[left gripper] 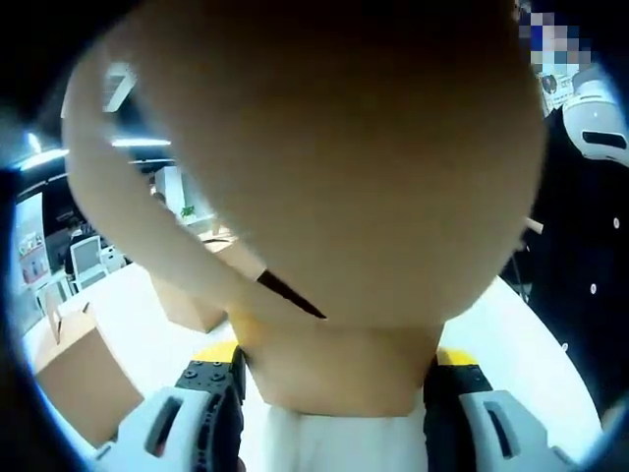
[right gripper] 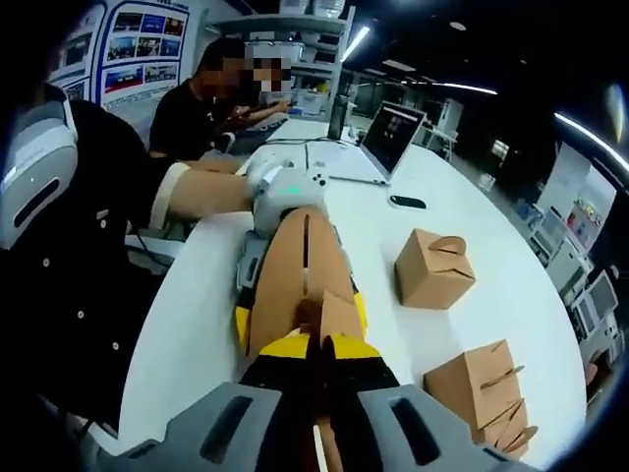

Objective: Pick up one paper box from the group, open the paper box, and remove the item inside

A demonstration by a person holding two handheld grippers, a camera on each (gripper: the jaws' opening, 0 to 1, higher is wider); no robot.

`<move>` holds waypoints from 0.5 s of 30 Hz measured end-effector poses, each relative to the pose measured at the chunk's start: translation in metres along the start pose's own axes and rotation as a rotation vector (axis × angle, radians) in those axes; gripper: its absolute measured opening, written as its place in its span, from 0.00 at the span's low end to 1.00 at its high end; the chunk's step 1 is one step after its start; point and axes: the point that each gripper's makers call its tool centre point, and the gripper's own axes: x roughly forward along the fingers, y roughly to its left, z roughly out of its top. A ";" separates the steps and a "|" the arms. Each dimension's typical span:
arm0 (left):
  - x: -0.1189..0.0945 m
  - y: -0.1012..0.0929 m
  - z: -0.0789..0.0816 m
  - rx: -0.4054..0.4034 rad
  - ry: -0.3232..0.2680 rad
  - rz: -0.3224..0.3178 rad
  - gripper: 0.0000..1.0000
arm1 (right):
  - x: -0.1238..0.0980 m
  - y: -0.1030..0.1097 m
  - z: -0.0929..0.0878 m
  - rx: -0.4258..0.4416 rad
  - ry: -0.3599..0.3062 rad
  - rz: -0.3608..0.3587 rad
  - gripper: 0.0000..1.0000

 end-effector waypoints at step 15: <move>-0.021 0.000 -0.015 -0.019 0.051 0.052 0.75 | -0.015 0.002 -0.008 0.008 -0.020 -0.029 0.33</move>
